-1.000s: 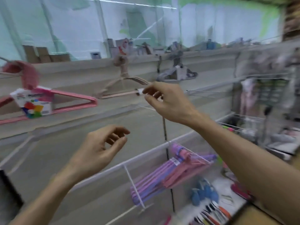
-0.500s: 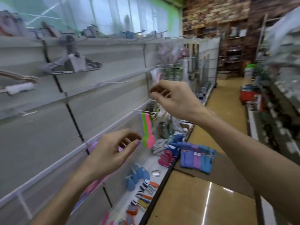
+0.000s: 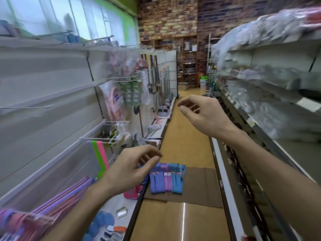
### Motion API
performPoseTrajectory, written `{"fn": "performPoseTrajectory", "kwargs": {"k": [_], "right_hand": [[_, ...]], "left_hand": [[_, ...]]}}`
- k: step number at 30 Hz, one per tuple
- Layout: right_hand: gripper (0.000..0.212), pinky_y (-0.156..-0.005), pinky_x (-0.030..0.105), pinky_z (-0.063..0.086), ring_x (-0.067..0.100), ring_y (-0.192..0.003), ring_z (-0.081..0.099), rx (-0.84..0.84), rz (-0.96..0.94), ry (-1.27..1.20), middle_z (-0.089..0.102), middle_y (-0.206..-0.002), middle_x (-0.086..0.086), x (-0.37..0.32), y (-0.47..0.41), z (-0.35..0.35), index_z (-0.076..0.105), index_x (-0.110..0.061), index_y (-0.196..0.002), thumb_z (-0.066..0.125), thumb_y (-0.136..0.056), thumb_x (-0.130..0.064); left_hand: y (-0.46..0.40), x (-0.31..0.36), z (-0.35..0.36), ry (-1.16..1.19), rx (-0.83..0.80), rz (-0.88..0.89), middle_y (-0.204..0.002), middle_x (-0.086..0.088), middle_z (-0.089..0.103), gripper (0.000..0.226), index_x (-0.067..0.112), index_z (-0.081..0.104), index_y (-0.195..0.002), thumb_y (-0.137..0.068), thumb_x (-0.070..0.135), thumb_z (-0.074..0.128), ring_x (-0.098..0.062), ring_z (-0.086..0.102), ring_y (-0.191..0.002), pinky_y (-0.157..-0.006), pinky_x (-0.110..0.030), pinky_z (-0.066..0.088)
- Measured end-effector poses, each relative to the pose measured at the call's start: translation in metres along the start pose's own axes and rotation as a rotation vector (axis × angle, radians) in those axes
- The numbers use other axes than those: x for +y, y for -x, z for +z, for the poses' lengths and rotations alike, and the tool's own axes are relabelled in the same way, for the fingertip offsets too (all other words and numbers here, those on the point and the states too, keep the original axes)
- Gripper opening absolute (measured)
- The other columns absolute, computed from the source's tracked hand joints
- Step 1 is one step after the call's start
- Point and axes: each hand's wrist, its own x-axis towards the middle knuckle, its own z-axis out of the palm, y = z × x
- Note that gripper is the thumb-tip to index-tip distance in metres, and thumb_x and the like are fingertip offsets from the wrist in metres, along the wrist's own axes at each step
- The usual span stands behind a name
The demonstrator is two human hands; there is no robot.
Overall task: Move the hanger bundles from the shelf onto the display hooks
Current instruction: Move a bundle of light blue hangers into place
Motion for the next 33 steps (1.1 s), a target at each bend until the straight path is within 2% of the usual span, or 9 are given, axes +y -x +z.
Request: {"fn": "performPoseTrajectory", "kwargs": {"k": [4, 7, 10, 14, 21, 29, 33], "right_hand": [[0.017, -0.074, 0.013, 0.051, 0.004, -0.086, 0.063, 0.027, 0.062, 0.066, 0.067, -0.093, -0.007, 0.052, -0.029, 0.003, 0.07, -0.016, -0.108, 0.06, -0.098, -0.023], [0.018, -0.077, 0.019, 0.054, 0.003, -0.086, 0.064, 0.041, 0.098, 0.111, 0.069, -0.094, -0.008, 0.09, -0.052, 0.009, 0.071, -0.015, -0.11, 0.06, -0.097, -0.024], [0.018, -0.074, 0.016, 0.054, 0.0, -0.085, 0.064, 0.064, 0.139, 0.125, 0.069, -0.094, -0.01, 0.128, -0.068, 0.014, 0.071, -0.017, -0.109, 0.062, -0.096, -0.024], [0.017, -0.077, 0.021, 0.055, 0.001, -0.086, 0.064, 0.072, 0.219, 0.129, 0.069, -0.095, -0.01, 0.178, -0.087, 0.013, 0.07, -0.02, -0.11, 0.06, -0.096, -0.025], [0.018, -0.078, 0.024, 0.055, 0.001, -0.087, 0.064, 0.07, 0.311, 0.155, 0.069, -0.096, -0.009, 0.279, -0.129, 0.03, 0.07, -0.02, -0.11, 0.059, -0.097, -0.026], [0.019, -0.077, 0.027, 0.057, -0.003, -0.083, 0.061, -0.036, 0.375, 0.12, 0.065, -0.094, -0.01, 0.425, -0.185, 0.094, 0.068, -0.02, -0.113, 0.058, -0.097, -0.025], [0.023, -0.078, 0.031, 0.056, 0.003, -0.085, 0.061, -0.107, 0.409, 0.114, 0.064, -0.098, -0.009, 0.498, -0.206, 0.142, 0.066, -0.02, -0.118, 0.057, -0.098, -0.025]], "left_hand": [[-0.058, -0.039, 0.023, 0.082, -0.027, 0.021, -0.09, 0.016, 0.068, 0.013, 0.024, 0.069, -0.106, -0.097, 0.025, 0.06, -0.006, 0.066, -0.084, -0.068, -0.018, 0.052], [-0.105, -0.069, 0.038, 0.116, -0.037, 0.048, -0.09, 0.012, 0.069, 0.013, 0.024, 0.069, -0.106, -0.097, 0.025, 0.06, -0.008, 0.066, -0.084, -0.069, -0.024, 0.054], [-0.147, -0.095, 0.057, 0.167, -0.038, 0.049, -0.087, 0.013, 0.07, 0.012, 0.025, 0.069, -0.104, -0.097, 0.024, 0.06, -0.008, 0.068, -0.084, -0.07, -0.024, 0.055], [-0.199, -0.123, 0.084, 0.168, -0.087, 0.06, -0.089, 0.014, 0.07, 0.013, 0.027, 0.068, -0.106, -0.096, 0.028, 0.06, -0.007, 0.068, -0.084, -0.071, -0.028, 0.056], [-0.292, -0.171, 0.133, 0.149, -0.113, 0.052, -0.089, 0.015, 0.068, 0.015, 0.025, 0.067, -0.109, -0.097, 0.028, 0.059, -0.005, 0.066, -0.085, -0.072, -0.024, 0.055], [-0.374, -0.254, 0.208, 0.122, -0.113, -0.098, -0.093, 0.012, 0.068, 0.016, 0.025, 0.066, -0.111, -0.096, 0.025, 0.059, -0.007, 0.065, -0.087, -0.072, -0.024, 0.054], [-0.4, -0.302, 0.244, 0.102, -0.094, -0.205, -0.093, 0.012, 0.068, 0.017, 0.026, 0.065, -0.112, -0.096, 0.025, 0.06, -0.007, 0.065, -0.086, -0.071, -0.024, 0.054]]}}
